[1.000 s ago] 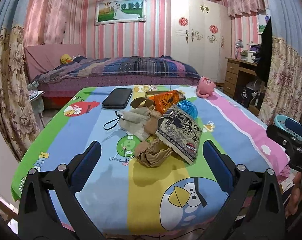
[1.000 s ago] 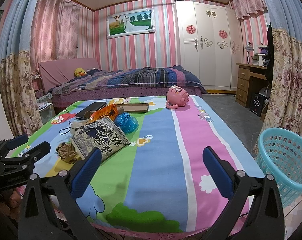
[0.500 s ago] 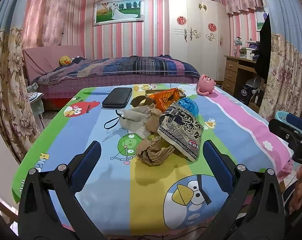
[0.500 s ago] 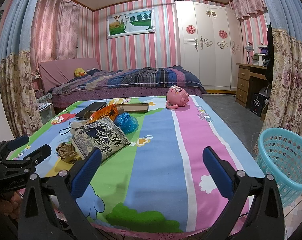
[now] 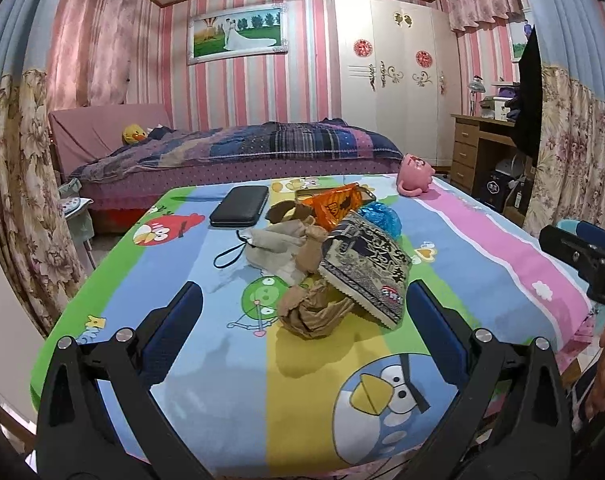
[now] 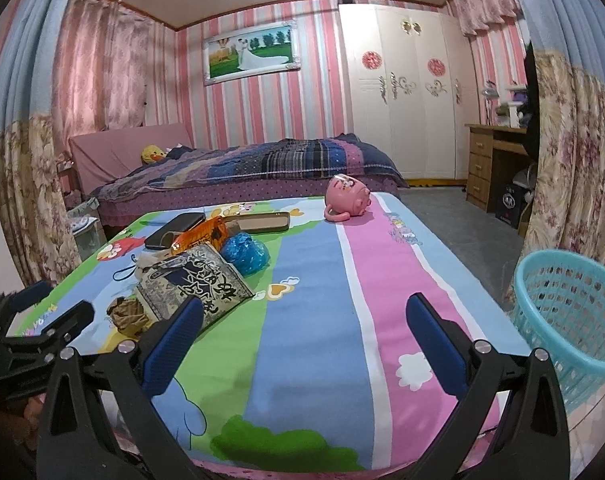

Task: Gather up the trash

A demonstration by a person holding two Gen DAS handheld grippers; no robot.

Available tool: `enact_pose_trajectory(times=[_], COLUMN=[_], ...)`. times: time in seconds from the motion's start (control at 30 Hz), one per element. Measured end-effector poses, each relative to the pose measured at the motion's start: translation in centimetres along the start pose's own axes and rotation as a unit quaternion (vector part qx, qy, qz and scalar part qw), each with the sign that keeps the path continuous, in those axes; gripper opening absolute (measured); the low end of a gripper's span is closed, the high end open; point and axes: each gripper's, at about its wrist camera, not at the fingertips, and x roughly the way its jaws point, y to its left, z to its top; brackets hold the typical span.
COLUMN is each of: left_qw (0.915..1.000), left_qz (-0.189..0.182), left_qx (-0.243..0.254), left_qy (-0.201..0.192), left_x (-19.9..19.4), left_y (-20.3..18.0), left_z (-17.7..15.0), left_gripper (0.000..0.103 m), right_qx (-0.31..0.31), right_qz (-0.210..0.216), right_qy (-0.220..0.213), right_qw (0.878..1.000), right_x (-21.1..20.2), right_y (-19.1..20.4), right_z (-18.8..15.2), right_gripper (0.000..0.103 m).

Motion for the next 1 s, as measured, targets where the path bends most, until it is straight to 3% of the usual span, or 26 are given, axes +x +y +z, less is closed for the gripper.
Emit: enact_pose_trajectory(times=[0.2, 0.6, 0.73, 0.87, 1.0], left_qw=[0.9994, 0.9985, 0.9968, 0.9942, 0.9954], left_qz=[-0.006, 0.031, 0.038, 0.043, 0.039], left_qx=[-0.034, -0.043, -0.069, -0.098, -0.087], left_qy=[0.004, 0.013, 0.011, 0.009, -0.004], left_x=[0.3, 0.3, 0.0, 0.2, -0.3], left_y=[1.3, 2.7, 3.8, 4.8, 4.4], left_z=[0.2, 0.0, 0.3, 0.1, 0.3], left_gripper=[0.098, 0.098, 0.098, 0.098, 0.098], right_qx=[-0.014, -0.069, -0.077, -0.063, -0.044], right_qz=[-0.005, -0.028, -0.03, -0.027, -0.023], right_qy=[-0.005, 0.0, 0.006, -0.007, -0.015], right_qw=[1.0, 0.997, 0.997, 0.998, 0.999], right_x=[-0.3, 0.3, 0.4, -0.5, -0.9], right_y=[0.2, 1.5, 1.5, 1.0, 0.3], right_z=[-0.3, -0.6, -0.6, -0.4, -0.2], right_gripper=[0.099, 0.099, 0.099, 0.099, 0.099])
